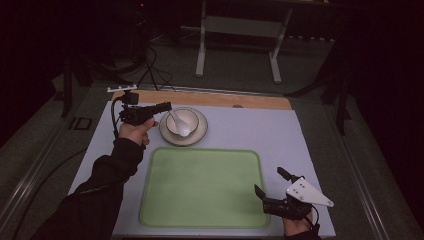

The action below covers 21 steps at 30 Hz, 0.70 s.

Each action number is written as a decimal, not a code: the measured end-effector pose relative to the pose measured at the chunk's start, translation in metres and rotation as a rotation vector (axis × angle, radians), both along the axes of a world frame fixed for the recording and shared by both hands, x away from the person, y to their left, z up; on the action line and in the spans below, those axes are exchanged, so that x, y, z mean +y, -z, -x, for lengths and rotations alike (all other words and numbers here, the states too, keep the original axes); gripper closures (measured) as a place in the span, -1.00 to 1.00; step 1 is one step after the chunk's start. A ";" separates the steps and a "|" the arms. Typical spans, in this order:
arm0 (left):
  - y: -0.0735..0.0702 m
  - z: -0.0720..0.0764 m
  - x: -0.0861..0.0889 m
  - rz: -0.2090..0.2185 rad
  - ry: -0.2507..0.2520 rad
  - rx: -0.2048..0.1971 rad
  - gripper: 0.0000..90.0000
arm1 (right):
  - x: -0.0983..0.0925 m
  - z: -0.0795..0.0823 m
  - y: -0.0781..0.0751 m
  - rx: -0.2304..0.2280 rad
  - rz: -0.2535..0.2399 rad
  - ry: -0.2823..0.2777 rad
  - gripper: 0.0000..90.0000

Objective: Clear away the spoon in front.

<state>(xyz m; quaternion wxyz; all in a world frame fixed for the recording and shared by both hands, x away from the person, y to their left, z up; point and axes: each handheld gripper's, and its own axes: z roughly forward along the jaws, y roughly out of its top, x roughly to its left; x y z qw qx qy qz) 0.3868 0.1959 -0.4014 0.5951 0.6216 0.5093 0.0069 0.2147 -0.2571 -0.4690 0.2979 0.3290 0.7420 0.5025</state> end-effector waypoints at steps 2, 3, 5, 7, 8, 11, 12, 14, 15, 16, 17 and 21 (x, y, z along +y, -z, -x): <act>-0.002 0.003 -0.001 -0.008 0.018 0.009 0.89 | 0.000 0.000 0.000 0.000 0.000 0.001 -0.78; -0.003 0.005 -0.001 -0.017 0.034 0.012 0.89 | 0.000 0.000 0.000 0.000 0.001 0.000 -0.78; -0.004 0.008 -0.003 -0.036 0.067 0.019 0.89 | 0.000 0.000 0.000 -0.001 0.000 0.001 -0.78; -0.005 0.011 -0.005 -0.048 0.088 0.027 0.89 | 0.000 0.000 0.000 -0.001 0.001 0.001 -0.78; -0.005 0.012 -0.006 -0.055 0.097 0.032 0.89 | 0.000 0.000 0.000 -0.001 0.001 0.001 -0.78; -0.004 0.016 -0.009 -0.068 0.124 0.042 0.89 | 0.000 0.000 0.000 0.000 0.001 0.002 -0.78; -0.004 0.018 -0.010 -0.070 0.126 0.045 0.89 | 0.000 0.000 0.000 -0.001 0.002 0.002 -0.78; -0.004 0.020 -0.012 -0.082 0.149 0.056 0.89 | 0.000 0.000 0.000 -0.001 0.002 0.002 -0.78; -0.004 0.021 -0.013 -0.093 0.153 0.058 0.89 | 0.000 0.000 0.000 0.000 0.002 0.002 -0.78; -0.004 0.023 -0.015 -0.098 0.166 0.069 0.89 | 0.000 0.000 0.000 0.000 0.004 0.001 -0.78; -0.004 0.024 -0.016 -0.107 0.170 0.072 0.89 | 0.000 0.000 0.000 0.001 0.005 0.001 -0.78; -0.006 0.030 -0.022 -0.123 0.200 0.082 0.89 | 0.001 -0.001 0.001 0.002 0.006 -0.002 -0.78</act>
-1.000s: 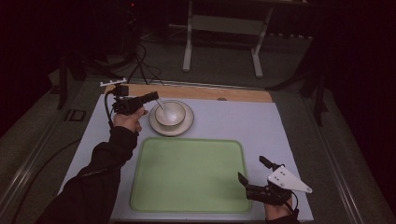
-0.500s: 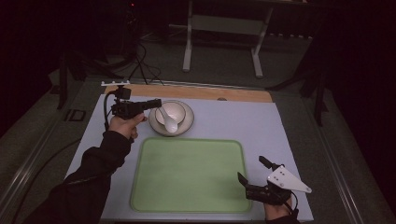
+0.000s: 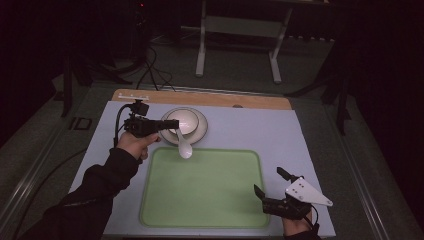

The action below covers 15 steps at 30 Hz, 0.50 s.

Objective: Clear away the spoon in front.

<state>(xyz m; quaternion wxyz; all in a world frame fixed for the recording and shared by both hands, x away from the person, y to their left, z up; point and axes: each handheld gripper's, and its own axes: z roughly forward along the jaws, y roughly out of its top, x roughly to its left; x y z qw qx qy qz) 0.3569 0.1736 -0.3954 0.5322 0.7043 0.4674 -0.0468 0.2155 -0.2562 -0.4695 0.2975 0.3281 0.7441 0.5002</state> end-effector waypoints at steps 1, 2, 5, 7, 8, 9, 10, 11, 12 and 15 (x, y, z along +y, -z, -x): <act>0.000 0.002 -0.002 -0.005 0.007 0.003 0.89 | 0.000 0.000 0.000 0.000 0.001 0.001 -0.78; -0.001 0.004 -0.004 -0.012 0.015 0.008 0.89 | 0.000 0.000 0.000 0.002 0.000 0.001 -0.78; 0.000 0.009 -0.010 -0.031 0.043 0.014 0.89 | 0.000 0.000 0.000 0.001 0.000 0.002 -0.78; 0.000 0.013 -0.014 -0.043 0.070 0.018 0.89 | 0.000 0.000 0.000 0.000 0.000 0.001 -0.78; 0.000 0.014 -0.016 -0.046 0.076 0.020 0.89 | 0.000 0.000 0.000 0.001 0.000 0.000 -0.78; 0.000 0.017 -0.018 -0.060 0.093 0.018 0.89 | 0.000 0.000 0.000 0.001 0.000 0.000 -0.78; 0.001 0.020 -0.020 -0.062 0.102 0.020 0.89 | 0.000 0.000 0.000 0.002 0.000 0.000 -0.78; 0.001 0.021 -0.021 -0.070 0.112 0.020 0.89 | 0.000 0.000 0.000 0.002 0.000 0.001 -0.78; 0.001 0.023 -0.023 -0.079 0.120 0.020 0.89 | 0.000 0.000 0.000 0.002 0.001 0.000 -0.78; 0.001 0.027 -0.026 -0.084 0.138 0.029 0.89 | 0.000 0.000 0.000 0.000 0.001 -0.001 -0.78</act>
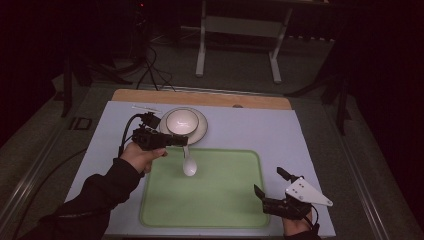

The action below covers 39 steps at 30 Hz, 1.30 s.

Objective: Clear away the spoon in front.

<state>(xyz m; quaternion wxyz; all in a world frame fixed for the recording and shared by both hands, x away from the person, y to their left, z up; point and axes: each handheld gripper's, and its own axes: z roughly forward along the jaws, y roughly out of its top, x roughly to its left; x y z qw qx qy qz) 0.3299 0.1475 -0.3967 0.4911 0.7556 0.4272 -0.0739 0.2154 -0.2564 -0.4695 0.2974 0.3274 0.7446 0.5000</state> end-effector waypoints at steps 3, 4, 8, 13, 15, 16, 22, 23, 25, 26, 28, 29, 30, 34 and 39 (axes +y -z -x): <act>0.003 0.008 -0.007 -0.015 0.029 0.009 0.89 | 0.000 0.000 0.000 0.000 0.001 0.001 -0.78; 0.004 0.009 -0.008 -0.015 0.037 0.011 0.89 | 0.000 0.000 0.000 0.000 0.001 0.001 -0.78; 0.009 0.014 -0.012 -0.027 0.058 0.024 0.89 | 0.000 0.000 0.000 0.000 0.001 0.001 -0.78; 0.019 0.019 -0.018 -0.050 0.090 0.045 0.89 | 0.000 0.000 0.000 0.000 0.003 0.000 -0.78; 0.023 0.020 -0.020 -0.050 0.105 0.064 0.89 | 0.000 0.000 0.000 0.000 0.004 -0.001 -0.78; 0.026 0.021 -0.021 -0.062 0.110 0.064 0.89 | 0.000 0.000 0.000 0.001 0.004 -0.001 -0.78; 0.040 0.025 -0.025 -0.078 0.145 0.091 0.89 | 0.001 0.001 -0.001 -0.003 0.007 0.000 -0.78; 0.042 0.025 -0.025 -0.080 0.150 0.093 0.89 | 0.000 0.001 -0.001 -0.005 0.007 0.001 -0.78; 0.048 0.026 -0.025 -0.076 0.163 0.110 0.89 | 0.000 0.001 -0.001 -0.005 0.007 0.001 -0.78; 0.049 0.026 -0.025 -0.075 0.169 0.112 0.89 | 0.000 0.001 -0.001 -0.004 0.007 0.001 -0.78; 0.054 0.027 -0.025 -0.080 0.171 0.121 0.89 | 0.001 0.001 -0.001 -0.004 0.008 0.000 -0.78; 0.055 0.027 -0.025 -0.081 0.179 0.125 0.89 | 0.001 0.001 -0.001 -0.002 0.010 -0.001 -0.78; 0.055 0.027 -0.025 -0.081 0.179 0.125 0.89 | 0.001 0.001 -0.001 -0.002 0.010 -0.001 -0.78; 0.064 0.026 -0.025 -0.081 0.172 0.144 0.88 | 0.002 0.000 0.000 0.003 0.016 -0.006 -0.78; 0.073 0.022 -0.025 -0.078 0.139 0.185 0.88 | 0.002 0.000 0.000 0.005 0.015 -0.007 -0.78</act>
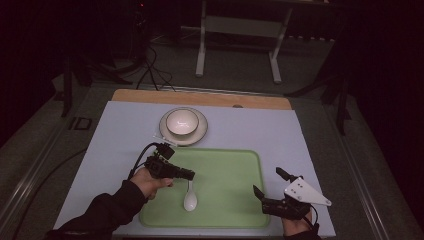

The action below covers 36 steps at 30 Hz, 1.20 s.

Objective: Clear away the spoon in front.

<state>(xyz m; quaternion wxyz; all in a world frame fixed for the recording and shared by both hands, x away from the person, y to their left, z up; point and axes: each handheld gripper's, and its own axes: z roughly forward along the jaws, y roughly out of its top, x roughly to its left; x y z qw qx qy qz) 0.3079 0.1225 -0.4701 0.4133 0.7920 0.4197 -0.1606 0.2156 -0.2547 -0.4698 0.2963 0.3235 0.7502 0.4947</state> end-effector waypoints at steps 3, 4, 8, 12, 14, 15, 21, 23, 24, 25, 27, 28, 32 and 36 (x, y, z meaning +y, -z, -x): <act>0.002 -0.002 0.000 0.007 -0.017 0.002 0.88 | 0.000 0.000 0.000 0.001 0.001 -0.003 -0.78; 0.004 -0.002 0.000 0.013 -0.031 0.005 0.88 | 0.000 0.000 0.000 0.001 0.002 -0.003 -0.78; 0.012 -0.005 0.002 0.016 -0.089 0.003 0.84 | 0.001 -0.001 0.001 0.006 0.004 -0.006 -0.78; 0.024 -0.008 0.005 0.021 -0.153 -0.001 0.79 | 0.001 -0.001 0.001 0.009 0.006 -0.011 -0.78; 0.030 -0.008 0.005 0.030 -0.170 -0.008 0.77 | 0.001 -0.001 0.001 0.014 0.007 -0.014 -0.78; 0.032 -0.009 0.005 0.030 -0.179 -0.013 0.76 | 0.002 -0.001 0.002 0.019 0.006 -0.015 -0.78; 0.043 -0.011 0.005 0.044 -0.212 -0.026 0.70 | 0.002 -0.002 0.002 0.018 0.012 -0.020 -0.78; 0.051 -0.013 0.005 0.041 -0.231 -0.037 0.67 | 0.002 -0.003 0.003 0.023 0.008 -0.022 -0.78; 0.053 -0.014 0.005 0.038 -0.239 -0.038 0.65 | 0.002 -0.003 0.003 0.025 0.007 -0.022 -0.78; 0.056 -0.014 0.005 0.040 -0.248 -0.041 0.64 | 0.002 -0.003 0.003 0.030 0.005 -0.022 -0.78; 0.062 -0.015 0.005 0.041 -0.268 -0.045 0.62 | 0.002 -0.003 0.003 0.033 0.005 -0.026 -0.78; 0.064 -0.015 0.006 0.048 -0.274 -0.043 0.61 | 0.002 -0.004 0.003 0.034 0.006 -0.027 -0.78; 0.073 -0.018 0.004 0.067 -0.279 -0.056 0.59 | 0.002 -0.004 0.004 0.037 0.004 -0.030 -0.78; 0.080 -0.021 0.003 0.052 -0.278 -0.075 0.49 | 0.001 -0.004 0.004 0.039 -0.004 -0.029 -0.78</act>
